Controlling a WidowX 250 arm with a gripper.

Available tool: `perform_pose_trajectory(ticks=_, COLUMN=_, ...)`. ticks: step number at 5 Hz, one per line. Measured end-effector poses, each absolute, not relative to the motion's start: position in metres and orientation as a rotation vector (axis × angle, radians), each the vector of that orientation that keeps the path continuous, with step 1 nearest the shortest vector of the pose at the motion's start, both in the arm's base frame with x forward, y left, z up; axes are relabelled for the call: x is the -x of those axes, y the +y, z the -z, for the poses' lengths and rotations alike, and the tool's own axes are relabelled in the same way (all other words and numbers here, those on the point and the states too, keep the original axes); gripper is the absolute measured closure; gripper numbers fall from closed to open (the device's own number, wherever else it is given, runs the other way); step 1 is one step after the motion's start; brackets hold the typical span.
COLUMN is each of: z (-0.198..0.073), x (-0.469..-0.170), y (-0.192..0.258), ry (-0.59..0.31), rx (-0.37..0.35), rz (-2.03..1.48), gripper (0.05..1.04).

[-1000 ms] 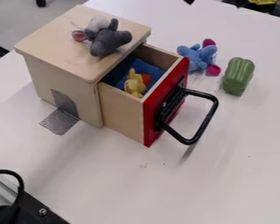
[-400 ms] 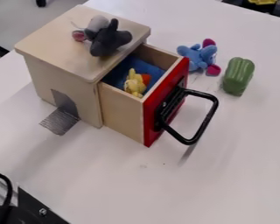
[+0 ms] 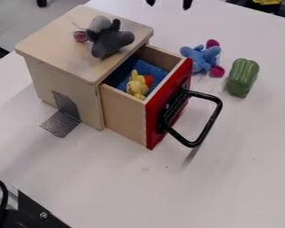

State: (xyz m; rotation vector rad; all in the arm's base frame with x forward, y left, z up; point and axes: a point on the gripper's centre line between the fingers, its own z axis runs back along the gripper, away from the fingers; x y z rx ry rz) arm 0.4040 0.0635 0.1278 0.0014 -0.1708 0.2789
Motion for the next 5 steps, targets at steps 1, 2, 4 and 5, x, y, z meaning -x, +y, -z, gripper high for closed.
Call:
perform_pose_trajectory(ticks=1, z=-0.101, x=-0.402, y=0.063, ry=-0.129, rx=-0.001, rz=-0.272, gripper=0.085)
perform_pose_trajectory(ticks=2, z=-0.082, x=-0.398, y=0.059, ry=-0.098, rx=-0.016, rz=-0.273, gripper=0.084)
perform_pose_trajectory(ticks=4, z=-0.046, x=-0.395, y=0.045, ry=-0.038, rx=-0.051, rz=-0.265, gripper=0.084)
perform_pose_trajectory(ticks=5, z=-0.044, x=-0.396, y=0.047, ry=-0.042, rx=-0.056, rz=-0.271, gripper=0.085)
